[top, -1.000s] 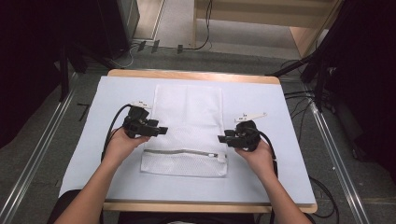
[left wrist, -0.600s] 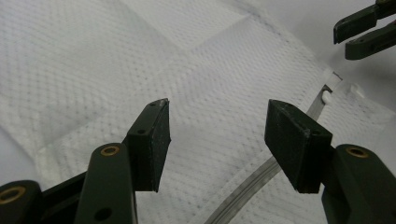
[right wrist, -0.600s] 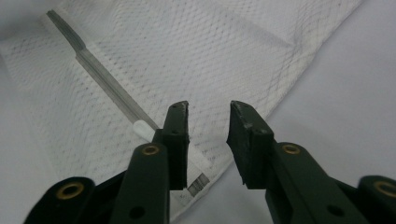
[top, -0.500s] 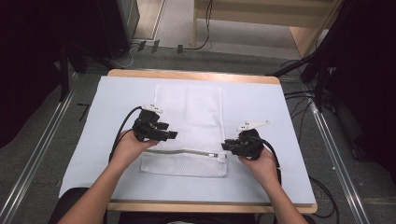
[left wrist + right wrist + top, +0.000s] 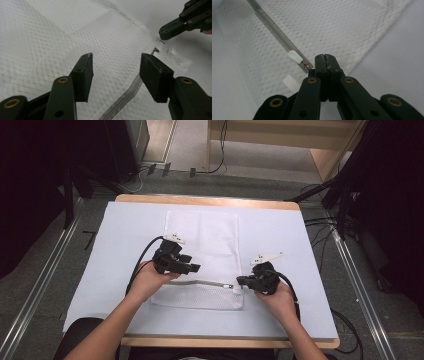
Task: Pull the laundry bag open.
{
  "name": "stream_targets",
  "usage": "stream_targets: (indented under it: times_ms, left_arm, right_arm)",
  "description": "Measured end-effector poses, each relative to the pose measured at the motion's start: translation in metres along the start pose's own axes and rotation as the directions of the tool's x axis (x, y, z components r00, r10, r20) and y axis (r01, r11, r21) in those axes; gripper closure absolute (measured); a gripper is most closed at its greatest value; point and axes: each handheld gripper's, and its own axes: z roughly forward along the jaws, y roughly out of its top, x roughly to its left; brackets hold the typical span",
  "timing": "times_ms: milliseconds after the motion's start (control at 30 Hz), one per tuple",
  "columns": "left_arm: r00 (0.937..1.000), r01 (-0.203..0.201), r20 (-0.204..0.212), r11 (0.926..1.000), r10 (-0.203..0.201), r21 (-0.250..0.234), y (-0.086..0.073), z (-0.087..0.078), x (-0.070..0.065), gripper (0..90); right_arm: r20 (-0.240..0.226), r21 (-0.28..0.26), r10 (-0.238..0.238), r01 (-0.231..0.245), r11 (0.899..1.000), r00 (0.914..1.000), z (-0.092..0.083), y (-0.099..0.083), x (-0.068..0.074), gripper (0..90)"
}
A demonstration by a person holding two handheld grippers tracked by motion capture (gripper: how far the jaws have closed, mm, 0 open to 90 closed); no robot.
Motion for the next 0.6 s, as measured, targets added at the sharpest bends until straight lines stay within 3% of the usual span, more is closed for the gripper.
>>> stream_targets:
  times_ms: [233,367,600]
  left_arm:
    - [0.9995,-0.020,0.026,0.9998,0.019,0.010,0.003,0.010,-0.010,52.7]
    - [0.9977,-0.044,0.051,0.9990,0.044,0.009,0.005,0.016,-0.017,58.4]
    - [0.9950,-0.049,0.087,0.9987,0.048,0.011,0.007,0.029,-0.027,64.6]
  right_arm:
    - [-0.020,0.017,-0.007,0.008,1.000,0.9998,0.005,-0.003,0.001,90.0]
    - [-0.008,0.037,-0.023,0.023,0.999,0.9997,0.008,-0.005,0.002,90.0]
    - [-0.005,0.029,-0.056,0.056,0.998,0.9984,0.010,-0.008,0.003,90.0]
